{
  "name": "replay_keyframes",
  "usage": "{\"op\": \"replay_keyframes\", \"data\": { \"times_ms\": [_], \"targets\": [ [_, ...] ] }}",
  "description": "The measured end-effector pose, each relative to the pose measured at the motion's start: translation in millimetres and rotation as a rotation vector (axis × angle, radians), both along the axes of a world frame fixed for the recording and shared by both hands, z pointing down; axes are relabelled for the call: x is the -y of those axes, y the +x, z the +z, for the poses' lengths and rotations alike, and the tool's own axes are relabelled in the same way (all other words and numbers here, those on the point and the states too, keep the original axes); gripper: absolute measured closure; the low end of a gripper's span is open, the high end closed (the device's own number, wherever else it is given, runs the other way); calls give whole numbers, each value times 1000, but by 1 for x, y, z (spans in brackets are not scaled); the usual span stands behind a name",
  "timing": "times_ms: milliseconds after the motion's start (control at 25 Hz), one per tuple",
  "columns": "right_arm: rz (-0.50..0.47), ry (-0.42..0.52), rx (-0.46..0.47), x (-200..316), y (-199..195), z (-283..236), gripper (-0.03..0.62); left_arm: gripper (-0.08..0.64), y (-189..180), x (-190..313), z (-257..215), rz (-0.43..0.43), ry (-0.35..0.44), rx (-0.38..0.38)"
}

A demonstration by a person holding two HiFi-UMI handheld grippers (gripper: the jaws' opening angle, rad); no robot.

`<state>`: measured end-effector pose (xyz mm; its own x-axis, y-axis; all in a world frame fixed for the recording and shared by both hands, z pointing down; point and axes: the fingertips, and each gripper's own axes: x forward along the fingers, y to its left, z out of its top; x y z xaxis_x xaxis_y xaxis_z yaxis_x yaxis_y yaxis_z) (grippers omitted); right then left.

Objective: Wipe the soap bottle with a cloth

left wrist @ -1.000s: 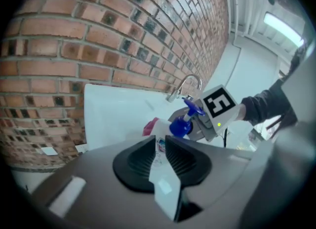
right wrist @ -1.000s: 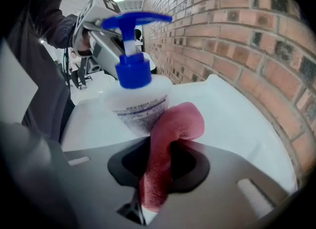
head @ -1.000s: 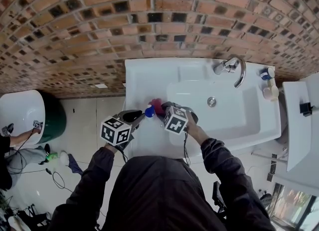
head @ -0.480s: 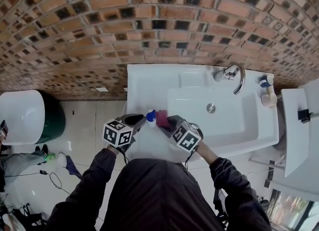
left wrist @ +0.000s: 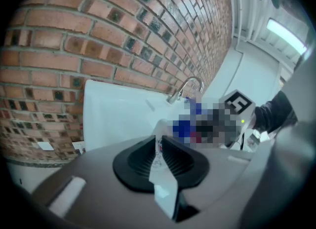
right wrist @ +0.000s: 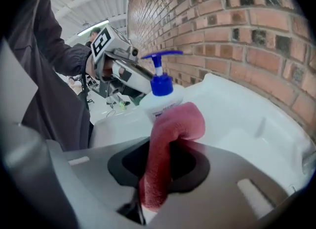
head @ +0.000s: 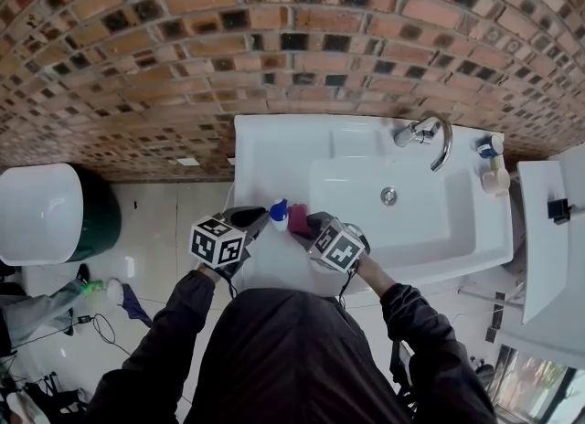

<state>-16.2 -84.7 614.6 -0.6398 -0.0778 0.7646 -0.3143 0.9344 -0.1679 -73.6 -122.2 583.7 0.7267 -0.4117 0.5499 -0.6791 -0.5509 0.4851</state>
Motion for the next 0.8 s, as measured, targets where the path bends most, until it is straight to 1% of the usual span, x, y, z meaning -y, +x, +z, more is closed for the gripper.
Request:
{"op": "replay_keyframes", "data": {
  "times_ms": [120, 240, 360, 440, 520, 720, 800],
  "targets": [
    [-7, -40, -45, 1, 0, 23, 509, 541, 0, -1, 1, 0, -5, 2],
    [13, -106, -55, -4, -1, 35, 508, 541, 1, -2, 2, 1, -7, 6],
    [20, -126, -46, -6, 0, 31, 508, 541, 0, -1, 3, 0, -7, 10],
    [11, -118, -37, -9, 5, 21, 508, 541, -1, 1, 3, -6, -4, 9],
    [2, -93, -9, -14, 11, 4, 508, 541, -2, 3, 3, -13, -3, 6],
    [-37, -77, 146, -33, 1, -51, 508, 541, -2, 5, 4, -24, -12, -5],
    [-63, -77, 164, -39, -7, -58, 508, 541, -2, 5, 5, -23, -13, -7]
  ]
}}
